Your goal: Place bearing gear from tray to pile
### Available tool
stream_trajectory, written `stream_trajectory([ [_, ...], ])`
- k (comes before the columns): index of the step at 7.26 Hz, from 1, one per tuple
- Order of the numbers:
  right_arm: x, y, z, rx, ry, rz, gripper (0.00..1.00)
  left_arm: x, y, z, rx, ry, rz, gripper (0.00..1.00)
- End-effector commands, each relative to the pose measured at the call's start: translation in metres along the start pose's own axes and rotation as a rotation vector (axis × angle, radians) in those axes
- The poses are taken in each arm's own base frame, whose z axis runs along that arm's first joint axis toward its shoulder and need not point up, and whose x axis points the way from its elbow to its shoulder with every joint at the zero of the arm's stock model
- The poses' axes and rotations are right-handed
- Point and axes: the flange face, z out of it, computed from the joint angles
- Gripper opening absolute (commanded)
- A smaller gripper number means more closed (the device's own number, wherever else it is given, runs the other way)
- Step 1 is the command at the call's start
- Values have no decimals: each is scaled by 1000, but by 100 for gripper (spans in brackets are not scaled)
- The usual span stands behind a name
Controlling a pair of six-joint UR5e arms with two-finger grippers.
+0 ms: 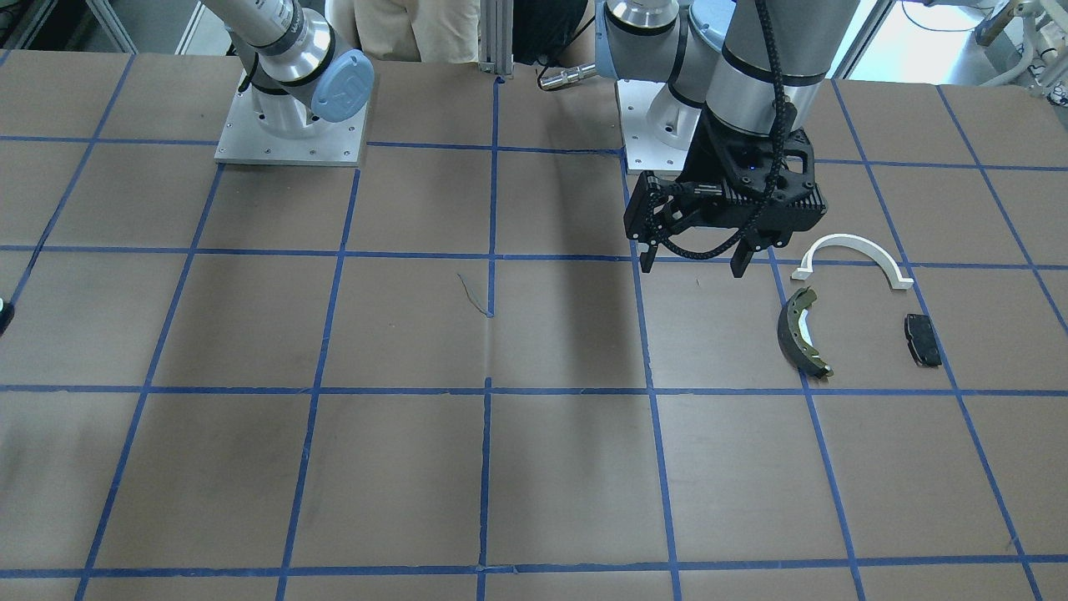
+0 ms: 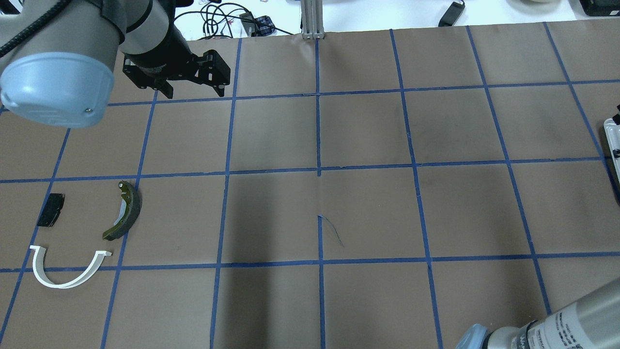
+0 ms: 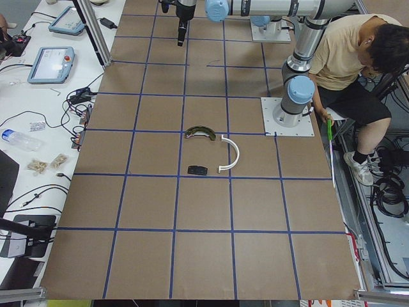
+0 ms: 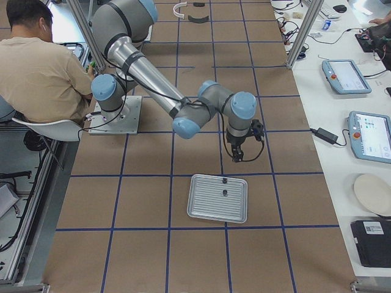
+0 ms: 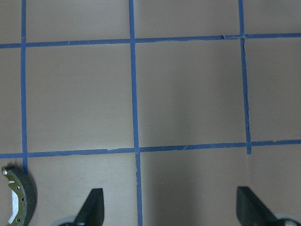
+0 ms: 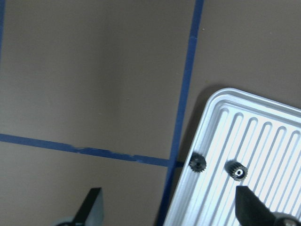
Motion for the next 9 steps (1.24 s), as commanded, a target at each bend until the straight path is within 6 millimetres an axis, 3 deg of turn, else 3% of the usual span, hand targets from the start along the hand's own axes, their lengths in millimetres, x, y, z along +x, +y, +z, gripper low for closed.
stream_trajectory([
  [1,53,15,47,-29,15,-59,100,0,1,0,0,-2,1,100],
  [3,78,25,77,-58,-4,-99,100,1,0,0,0,1,1,100],
  [5,80,26,101,-71,-39,-207,100,0,1,1,-2,-1,0,100],
  [9,80,26,110,-74,-57,-295,99,0,0,1,-2,1,0,100],
])
